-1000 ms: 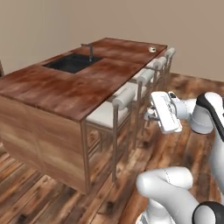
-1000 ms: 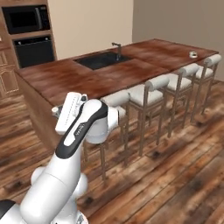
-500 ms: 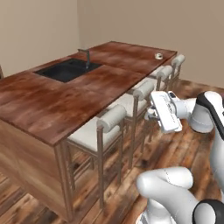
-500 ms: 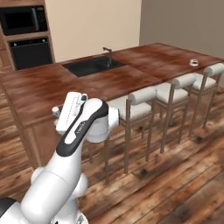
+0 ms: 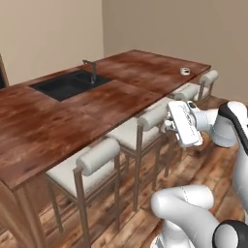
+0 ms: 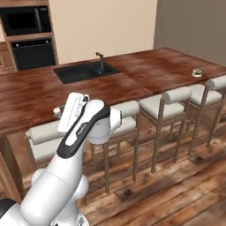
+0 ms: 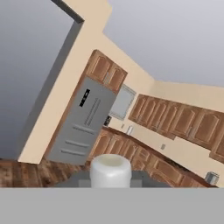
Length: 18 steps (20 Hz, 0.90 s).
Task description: Pick up the marshmallow and place it in the cup of hot chocolate on the dining counter.
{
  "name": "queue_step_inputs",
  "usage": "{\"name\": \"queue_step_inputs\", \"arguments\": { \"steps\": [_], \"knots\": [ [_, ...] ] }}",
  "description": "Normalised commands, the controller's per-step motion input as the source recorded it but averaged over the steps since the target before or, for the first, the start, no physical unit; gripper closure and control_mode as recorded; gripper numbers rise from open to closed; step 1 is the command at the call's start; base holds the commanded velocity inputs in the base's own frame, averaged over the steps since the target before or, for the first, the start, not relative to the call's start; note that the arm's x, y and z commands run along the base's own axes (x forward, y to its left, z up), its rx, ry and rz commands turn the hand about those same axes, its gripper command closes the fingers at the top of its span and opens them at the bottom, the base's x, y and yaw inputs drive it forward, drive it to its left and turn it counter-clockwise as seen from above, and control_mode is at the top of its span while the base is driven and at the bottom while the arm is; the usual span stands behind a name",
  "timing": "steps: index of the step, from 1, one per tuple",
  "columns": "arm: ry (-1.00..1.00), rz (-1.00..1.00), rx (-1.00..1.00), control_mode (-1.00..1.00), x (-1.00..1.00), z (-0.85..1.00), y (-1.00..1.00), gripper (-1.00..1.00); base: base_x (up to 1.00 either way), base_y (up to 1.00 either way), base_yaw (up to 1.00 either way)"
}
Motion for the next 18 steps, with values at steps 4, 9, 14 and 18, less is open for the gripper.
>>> {"name": "queue_step_inputs", "arguments": {
  "steps": [4,9,14,18],
  "knots": [
    [0.00,0.00,0.00,1.00,0.00,0.00,0.00,1.00,0.33,-0.94,0.48],
    [0.00,0.00,0.00,1.00,0.00,0.00,0.00,1.00,0.12,-0.94,0.51],
    [0.00,0.00,0.00,1.00,0.00,0.00,0.00,1.00,-0.07,-0.98,0.51],
    [0.00,0.00,0.00,1.00,0.00,0.00,0.00,1.00,0.00,-1.00,0.35]
  ]
}}
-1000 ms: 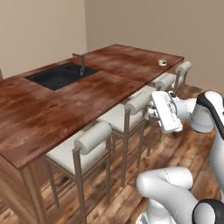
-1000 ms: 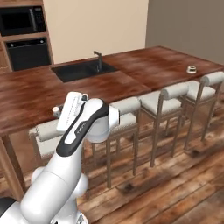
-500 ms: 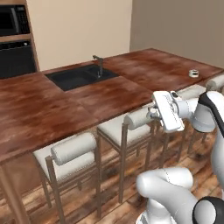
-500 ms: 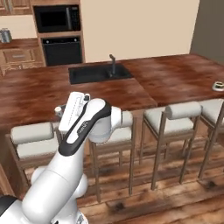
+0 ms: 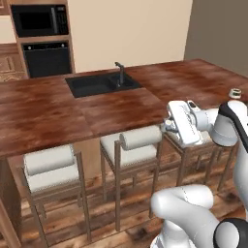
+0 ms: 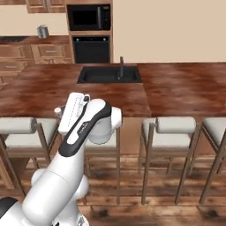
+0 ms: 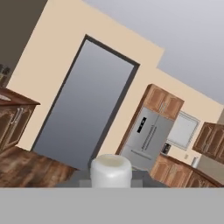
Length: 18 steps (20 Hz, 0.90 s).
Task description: Pick up the marshmallow and place it in the cup of hot chocolate on the dining counter.
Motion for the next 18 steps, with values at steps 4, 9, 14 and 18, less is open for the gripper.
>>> {"name": "queue_step_inputs", "arguments": {
  "steps": [4,9,14,18],
  "knots": [
    [0.00,0.00,0.00,1.00,0.00,0.00,0.00,1.00,-0.03,-1.00,0.17],
    [0.00,0.00,0.00,1.00,0.00,0.00,0.00,1.00,0.00,-1.00,-0.06],
    [0.00,0.00,0.00,1.00,0.00,0.00,0.00,1.00,0.00,-1.00,-0.03],
    [0.00,0.00,0.00,1.00,0.00,0.00,0.00,1.00,0.00,-1.00,0.08]
  ]
}}
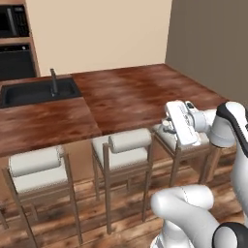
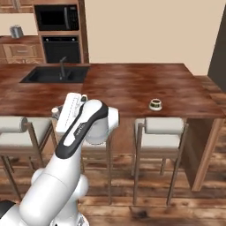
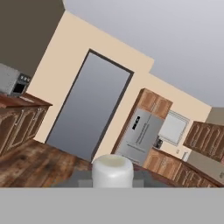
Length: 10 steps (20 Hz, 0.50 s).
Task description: Pick up the marshmallow and place it in the cup of hot chocolate on the dining counter.
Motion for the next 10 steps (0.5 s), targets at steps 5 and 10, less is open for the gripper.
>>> {"name": "queue_step_inputs", "arguments": {
  "steps": [5,10],
  "knots": [
    [0.00,0.00,0.00,1.00,0.00,0.00,0.00,1.00,0.11,-1.00,0.25],
    [0.00,0.00,0.00,1.00,0.00,0.00,0.00,1.00,0.26,-0.96,0.30]
  ]
}}
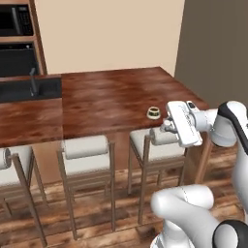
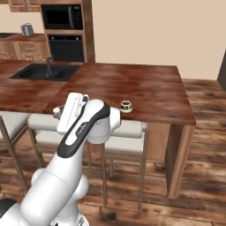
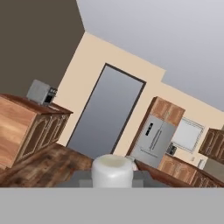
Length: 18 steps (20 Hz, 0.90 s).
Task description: Pick up the marshmallow and place it in the cup of hot chocolate on the dining counter.
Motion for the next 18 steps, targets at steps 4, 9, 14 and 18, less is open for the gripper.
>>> {"name": "queue_step_inputs", "arguments": {
  "steps": [4,9,14,18],
  "knots": [
    [0.00,0.00,0.00,1.00,0.00,0.00,0.00,1.00,0.46,-0.68,0.25],
    [0.00,0.00,0.00,1.00,0.00,0.00,0.00,1.00,0.52,-0.50,0.02],
    [0.00,0.00,0.00,1.00,0.00,0.00,0.00,1.00,0.87,-0.17,0.00],
    [0.00,0.00,0.00,1.00,0.00,0.00,0.00,1.00,0.98,-0.10,0.00]
  ]
}}
